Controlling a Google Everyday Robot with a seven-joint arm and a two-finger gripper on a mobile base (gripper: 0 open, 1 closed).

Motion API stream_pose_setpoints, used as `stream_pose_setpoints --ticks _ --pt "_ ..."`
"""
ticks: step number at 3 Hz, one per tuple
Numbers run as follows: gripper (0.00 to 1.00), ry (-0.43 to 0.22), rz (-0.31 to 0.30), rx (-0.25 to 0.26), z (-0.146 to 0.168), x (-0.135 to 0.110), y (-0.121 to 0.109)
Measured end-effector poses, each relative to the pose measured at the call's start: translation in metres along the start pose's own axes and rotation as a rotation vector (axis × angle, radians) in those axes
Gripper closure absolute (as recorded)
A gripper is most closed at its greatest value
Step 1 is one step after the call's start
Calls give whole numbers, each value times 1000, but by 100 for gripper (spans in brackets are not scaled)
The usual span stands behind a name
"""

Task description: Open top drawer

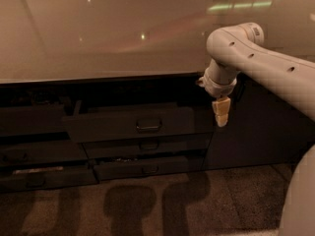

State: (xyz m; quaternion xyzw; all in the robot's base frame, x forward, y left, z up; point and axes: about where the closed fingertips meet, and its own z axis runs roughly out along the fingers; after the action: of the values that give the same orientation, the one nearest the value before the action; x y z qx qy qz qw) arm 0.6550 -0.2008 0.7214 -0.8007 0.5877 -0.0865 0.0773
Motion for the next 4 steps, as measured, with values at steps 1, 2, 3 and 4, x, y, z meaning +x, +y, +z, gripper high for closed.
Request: stream_pose_setpoints --ticks 1,2,3,4 --pt "0 2 0 -1 3 -2 2" --pt "0 -3 -4 1 18 -4 6" --pt "0 -44 -9 -35 60 -10 23" --pt "0 -44 -9 -35 60 -10 23"
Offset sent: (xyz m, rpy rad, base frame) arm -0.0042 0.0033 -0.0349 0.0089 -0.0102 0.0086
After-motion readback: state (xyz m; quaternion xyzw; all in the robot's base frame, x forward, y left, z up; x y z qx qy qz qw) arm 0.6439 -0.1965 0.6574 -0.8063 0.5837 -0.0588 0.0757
